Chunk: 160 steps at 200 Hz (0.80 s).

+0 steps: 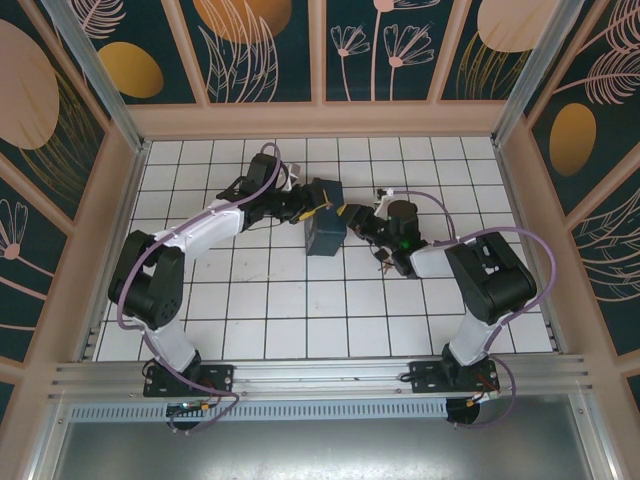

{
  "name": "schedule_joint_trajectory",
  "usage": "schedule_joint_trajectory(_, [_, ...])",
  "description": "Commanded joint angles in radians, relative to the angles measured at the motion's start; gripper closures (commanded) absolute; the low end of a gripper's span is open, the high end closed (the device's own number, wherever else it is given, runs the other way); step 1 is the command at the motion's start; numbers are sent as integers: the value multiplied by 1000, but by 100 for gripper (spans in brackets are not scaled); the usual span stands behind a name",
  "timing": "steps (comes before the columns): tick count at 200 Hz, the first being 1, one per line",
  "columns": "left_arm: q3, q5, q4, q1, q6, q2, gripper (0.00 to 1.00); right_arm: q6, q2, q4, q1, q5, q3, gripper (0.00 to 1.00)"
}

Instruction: Unlock a padlock with a key

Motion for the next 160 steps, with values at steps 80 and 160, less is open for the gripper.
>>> schedule_joint_trajectory(80, [135, -26, -37, -60, 50, 40, 45, -127, 75, -307, -83, -46, -153, 69])
schedule_joint_trajectory(160, [-86, -568, -142, 127, 415, -209, 8, -384, -237, -654, -95, 34, 14, 36])
